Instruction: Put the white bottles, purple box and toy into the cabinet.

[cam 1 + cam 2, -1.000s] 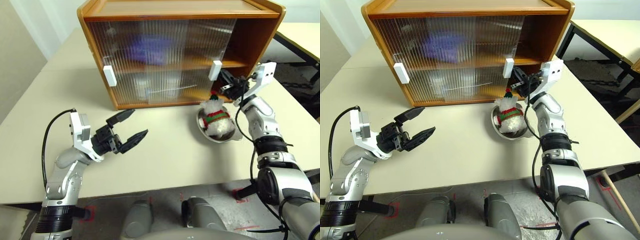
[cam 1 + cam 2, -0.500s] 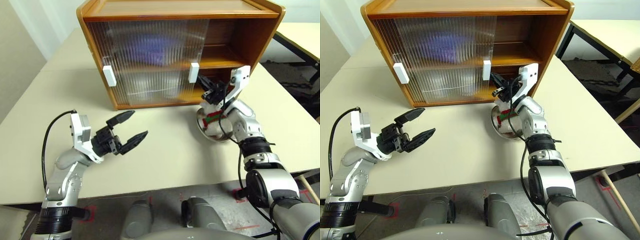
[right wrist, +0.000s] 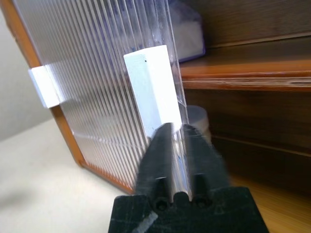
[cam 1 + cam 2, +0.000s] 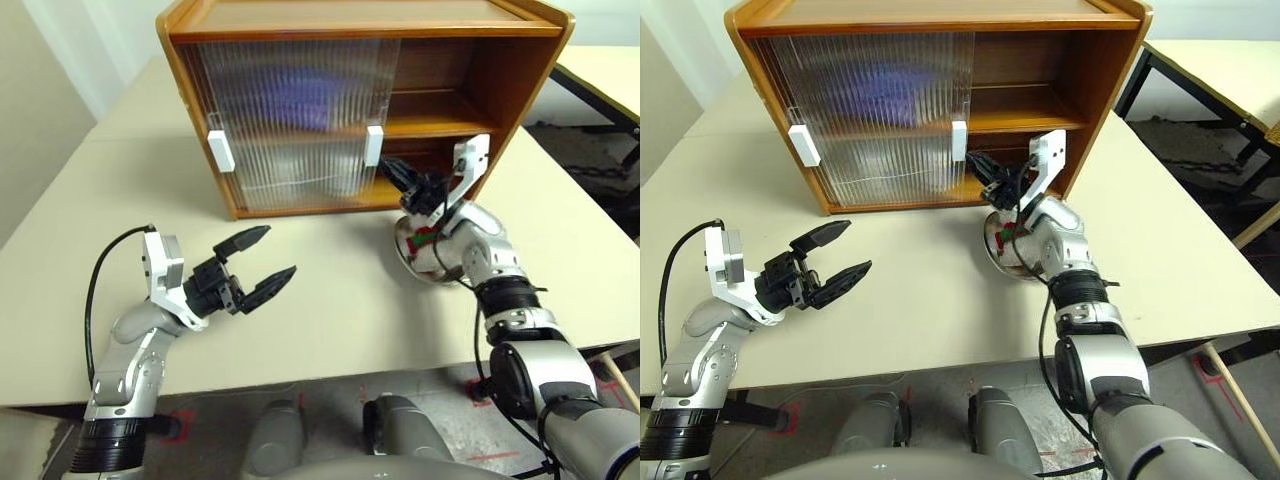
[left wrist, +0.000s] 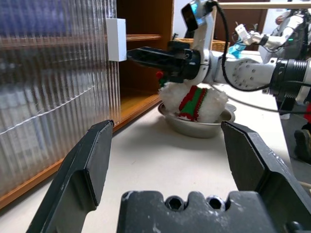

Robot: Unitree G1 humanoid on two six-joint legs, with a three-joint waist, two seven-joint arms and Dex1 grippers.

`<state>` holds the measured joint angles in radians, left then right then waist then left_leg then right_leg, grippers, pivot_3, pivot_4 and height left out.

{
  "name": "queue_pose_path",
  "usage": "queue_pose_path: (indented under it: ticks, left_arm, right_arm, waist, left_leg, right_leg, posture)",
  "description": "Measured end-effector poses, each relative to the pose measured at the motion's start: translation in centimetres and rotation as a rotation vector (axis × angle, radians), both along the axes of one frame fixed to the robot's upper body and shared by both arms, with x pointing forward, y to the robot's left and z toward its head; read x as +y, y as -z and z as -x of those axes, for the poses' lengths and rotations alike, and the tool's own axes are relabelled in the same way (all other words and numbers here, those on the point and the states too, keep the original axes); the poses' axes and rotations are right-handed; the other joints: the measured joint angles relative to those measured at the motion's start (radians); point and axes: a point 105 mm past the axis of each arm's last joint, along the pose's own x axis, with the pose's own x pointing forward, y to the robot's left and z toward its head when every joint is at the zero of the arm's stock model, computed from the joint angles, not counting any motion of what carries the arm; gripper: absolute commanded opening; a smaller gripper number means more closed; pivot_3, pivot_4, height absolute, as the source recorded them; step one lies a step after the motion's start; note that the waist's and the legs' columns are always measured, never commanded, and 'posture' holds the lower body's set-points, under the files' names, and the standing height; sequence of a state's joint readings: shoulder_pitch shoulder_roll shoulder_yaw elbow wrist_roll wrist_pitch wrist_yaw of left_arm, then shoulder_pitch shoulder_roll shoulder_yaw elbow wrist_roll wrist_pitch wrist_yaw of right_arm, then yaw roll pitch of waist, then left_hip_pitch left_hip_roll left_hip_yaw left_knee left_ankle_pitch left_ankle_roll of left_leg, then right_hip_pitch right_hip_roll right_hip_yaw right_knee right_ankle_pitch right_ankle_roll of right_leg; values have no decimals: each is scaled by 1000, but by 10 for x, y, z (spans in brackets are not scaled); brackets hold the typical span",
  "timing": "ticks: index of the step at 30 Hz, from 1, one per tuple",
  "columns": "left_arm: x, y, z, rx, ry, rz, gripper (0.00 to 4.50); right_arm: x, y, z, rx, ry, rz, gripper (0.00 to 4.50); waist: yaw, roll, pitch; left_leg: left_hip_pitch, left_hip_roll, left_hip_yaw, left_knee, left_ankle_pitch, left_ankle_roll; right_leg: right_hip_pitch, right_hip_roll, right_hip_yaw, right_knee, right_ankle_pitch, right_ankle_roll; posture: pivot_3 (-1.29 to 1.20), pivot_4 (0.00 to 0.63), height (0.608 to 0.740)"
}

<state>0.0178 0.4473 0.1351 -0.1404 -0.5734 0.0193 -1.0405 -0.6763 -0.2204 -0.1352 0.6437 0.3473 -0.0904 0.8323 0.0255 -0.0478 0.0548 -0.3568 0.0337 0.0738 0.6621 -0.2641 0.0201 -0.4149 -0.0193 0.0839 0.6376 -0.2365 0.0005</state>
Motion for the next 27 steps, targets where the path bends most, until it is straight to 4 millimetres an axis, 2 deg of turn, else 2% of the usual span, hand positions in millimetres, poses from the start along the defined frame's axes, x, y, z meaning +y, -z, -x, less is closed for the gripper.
queue_pose_path:
  ticks: [4, 7, 13, 16, 20, 27]
  left_arm:
    - [1, 0, 0, 0, -2, -1, 4500]
    - [1, 1, -1, 0, 1, -2, 4500]
    - [2, 4, -4, 11, 9, -3, 4500]
    - [2, 4, -6, 8, 20, -4, 4500]
    - [3, 6, -6, 14, 24, -5, 4500]
    - [0, 6, -6, 8, 36, -6, 4500]
  right_arm:
    - [-46, -16, 5, -6, 65, 20, 3390]
    - [-66, -22, 18, 46, 52, 25, 4484]
    - [-87, -18, 56, 293, -1, 158, 4484]
    - [-91, -15, 72, 418, 10, 245, 4484]
    - [-77, 0, 85, 560, -21, 278, 4484]
    - [-54, 27, 82, 674, 3, 259, 4484]
  waist:
    - [17, 0, 0]
    - [20, 0, 0]
    - [18, 0, 0]
    - [16, 0, 0]
    - [11, -2, 0]
    - [14, -3, -1]
  left_leg:
    - [-1, -1, 0, 0, 0, 0]
    - [-2, 0, 0, 0, 1, 1]
    - [-4, 0, 1, 0, 2, 4]
    - [-4, 0, 1, 0, 2, 4]
    - [-3, 1, 1, 0, 2, 4]
    - [-8, 0, 1, 0, 2, 4]
  right_leg:
    - [-1, -1, 0, -1, 0, 0]
    - [-2, 0, 0, -2, -1, 0]
    - [-4, 0, 1, -2, -1, 1]
    - [-4, 0, 2, -2, -1, 1]
    - [-4, 2, 2, -2, -1, 0]
    - [-8, 2, 1, -3, -1, 2]
  posture:
    - [197, 2, 740]
    - [182, 4, 740]
    - [156, 8, 740]
    - [154, 8, 740]
    - [157, 7, 740]
    - [176, 7, 740]
